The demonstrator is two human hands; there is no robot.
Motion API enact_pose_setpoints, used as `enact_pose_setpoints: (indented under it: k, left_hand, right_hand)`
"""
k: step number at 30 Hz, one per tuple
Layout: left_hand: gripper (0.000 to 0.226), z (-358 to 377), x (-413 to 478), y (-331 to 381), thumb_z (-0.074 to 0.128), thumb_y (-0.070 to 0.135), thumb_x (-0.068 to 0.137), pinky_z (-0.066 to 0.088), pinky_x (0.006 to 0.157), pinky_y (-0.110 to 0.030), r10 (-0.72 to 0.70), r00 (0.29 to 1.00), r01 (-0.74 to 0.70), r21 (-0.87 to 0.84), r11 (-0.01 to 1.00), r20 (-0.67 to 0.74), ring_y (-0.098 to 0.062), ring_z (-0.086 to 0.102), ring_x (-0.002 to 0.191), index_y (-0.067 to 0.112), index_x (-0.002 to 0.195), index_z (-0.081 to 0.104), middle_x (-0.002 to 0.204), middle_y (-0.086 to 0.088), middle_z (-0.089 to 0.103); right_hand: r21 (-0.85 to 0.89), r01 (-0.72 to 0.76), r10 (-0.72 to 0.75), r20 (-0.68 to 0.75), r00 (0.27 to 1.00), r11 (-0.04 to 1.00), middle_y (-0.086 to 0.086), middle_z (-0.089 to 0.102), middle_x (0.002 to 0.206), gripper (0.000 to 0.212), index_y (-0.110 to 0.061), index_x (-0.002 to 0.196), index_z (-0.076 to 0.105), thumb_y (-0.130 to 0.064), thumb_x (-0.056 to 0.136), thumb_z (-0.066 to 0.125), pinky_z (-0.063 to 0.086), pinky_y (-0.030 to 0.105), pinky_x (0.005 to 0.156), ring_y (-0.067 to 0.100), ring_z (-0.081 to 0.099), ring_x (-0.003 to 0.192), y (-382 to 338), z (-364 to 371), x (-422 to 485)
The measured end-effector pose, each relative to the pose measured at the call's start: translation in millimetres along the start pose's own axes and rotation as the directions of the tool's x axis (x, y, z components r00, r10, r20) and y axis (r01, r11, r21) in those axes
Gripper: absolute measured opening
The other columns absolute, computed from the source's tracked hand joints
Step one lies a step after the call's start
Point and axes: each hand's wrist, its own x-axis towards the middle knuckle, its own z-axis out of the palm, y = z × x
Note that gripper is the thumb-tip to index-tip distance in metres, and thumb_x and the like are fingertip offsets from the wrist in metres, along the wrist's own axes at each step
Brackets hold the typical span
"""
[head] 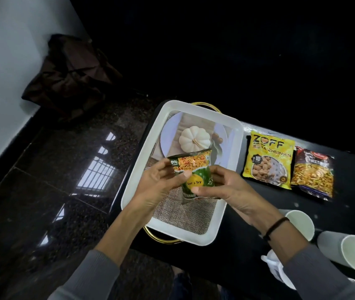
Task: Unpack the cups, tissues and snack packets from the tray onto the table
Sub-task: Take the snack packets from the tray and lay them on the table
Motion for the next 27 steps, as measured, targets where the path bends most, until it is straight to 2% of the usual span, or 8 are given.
enact_pose_setpoints:
  k: [5, 10, 12, 15, 17, 20, 23, 27]
  left_hand:
    - [0.051, 32, 11, 1, 0.088, 0.021, 0.071, 0.057, 0.086, -0.021, 0.02, 0.992, -0.03, 0.073, 0.997, 0.122, -0.016, 0.072, 0.112, 0.022, 0.117, 0.068, 0.117, -0.003, 0.077]
    - [0.03, 84, 22, 2, 0.08, 0.033, 0.084, 0.062, 0.067, -0.026, -0.1, 0.99, 0.074, 0.236, 0.969, 0.098, -0.017, 0.078, 0.086, 0.013, 0.107, 0.076, 0.097, -0.005, 0.081]
    - [0.034, 107, 27, -1, 0.081, 0.032, 0.084, 0.06, 0.058, -0.025, -0.132, 0.99, 0.117, 0.255, 0.96, 0.041, -0.015, 0.077, 0.073, 0.005, 0.103, 0.075, 0.088, -0.007, 0.081]
    - [0.035, 142, 33, -4, 0.082, 0.032, 0.083, 0.06, 0.055, -0.026, -0.172, 0.985, 0.159, 0.273, 0.949, 0.025, -0.014, 0.075, 0.067, 0.002, 0.101, 0.074, 0.086, -0.007, 0.08]
    - [0.037, 165, 36, -7, 0.082, 0.035, 0.083, 0.059, 0.056, -0.026, -0.173, 0.984, 0.153, 0.311, 0.938, 0.04, -0.012, 0.076, 0.068, 0.005, 0.103, 0.074, 0.089, -0.005, 0.08]
    - [0.032, 197, 39, -13, 0.08, 0.037, 0.085, 0.06, 0.062, -0.025, -0.174, 0.98, 0.129, 0.358, 0.925, 0.097, -0.011, 0.078, 0.082, 0.013, 0.106, 0.075, 0.095, -0.001, 0.081]
    - [0.022, 233, 41, -21, 0.076, 0.037, 0.089, 0.057, 0.061, -0.018, -0.189, 0.967, 0.105, 0.407, 0.907, 0.17, -0.001, 0.076, 0.08, 0.021, 0.104, 0.076, 0.09, 0.008, 0.081]
    - [0.016, 279, 46, -35, 0.074, 0.032, 0.092, 0.054, 0.056, -0.013, -0.197, 0.956, 0.086, 0.435, 0.896, 0.217, 0.004, 0.073, 0.071, 0.02, 0.102, 0.075, 0.082, 0.012, 0.08]
  right_hand:
    - [0.066, 0.077, -0.07, -0.101, 0.992, 0.995, 0.003, 0.08, 0.111, 0.058, -0.013, 0.117, 0.07, -0.013, 0.064, 0.094, 0.06, 0.029, 0.087, 0.02, 0.075, 0.107, 6, -28, -14]
    - [0.118, 0.01, 0.014, -0.201, 0.98, 0.993, 0.002, 0.08, 0.112, 0.061, -0.013, 0.112, 0.076, -0.057, 0.071, 0.086, 0.046, 0.045, 0.112, 0.02, 0.072, 0.113, 7, -54, -31]
    - [0.165, -0.054, 0.094, -0.243, 0.965, 0.985, -0.003, 0.08, 0.11, 0.065, -0.016, 0.108, 0.079, -0.068, 0.069, 0.082, 0.046, 0.047, 0.111, 0.019, 0.07, 0.114, 7, -68, -38]
    - [0.238, -0.077, 0.143, -0.273, 0.951, 0.968, -0.018, 0.079, 0.107, 0.045, -0.034, 0.1, 0.082, -0.068, 0.071, 0.08, 0.05, 0.045, 0.102, 0.012, 0.067, 0.114, 4, -92, -52]
    - [0.254, -0.043, 0.126, -0.319, 0.939, 0.966, -0.012, 0.076, 0.119, 0.06, -0.03, 0.111, 0.079, -0.07, 0.067, 0.081, 0.042, 0.049, 0.113, 0.016, 0.062, 0.124, 5, -111, -64]
    - [0.247, 0.021, 0.069, -0.352, 0.933, 0.969, -0.008, 0.079, 0.112, 0.049, -0.026, 0.107, 0.081, -0.061, 0.072, 0.081, 0.035, 0.05, 0.117, 0.018, 0.063, 0.122, 7, -138, -82]
    - [0.261, 0.061, 0.062, -0.436, 0.898, 0.963, 0.004, 0.079, 0.11, 0.053, -0.01, 0.108, 0.078, -0.049, 0.073, 0.086, 0.041, 0.052, 0.114, 0.026, 0.069, 0.115, 14, -169, -99]
    - [0.258, 0.101, 0.047, -0.514, 0.856, 0.961, 0.005, 0.081, 0.106, 0.046, -0.013, 0.117, 0.073, -0.036, 0.078, 0.086, 0.054, 0.044, 0.103, 0.024, 0.076, 0.103, 24, -206, -118]
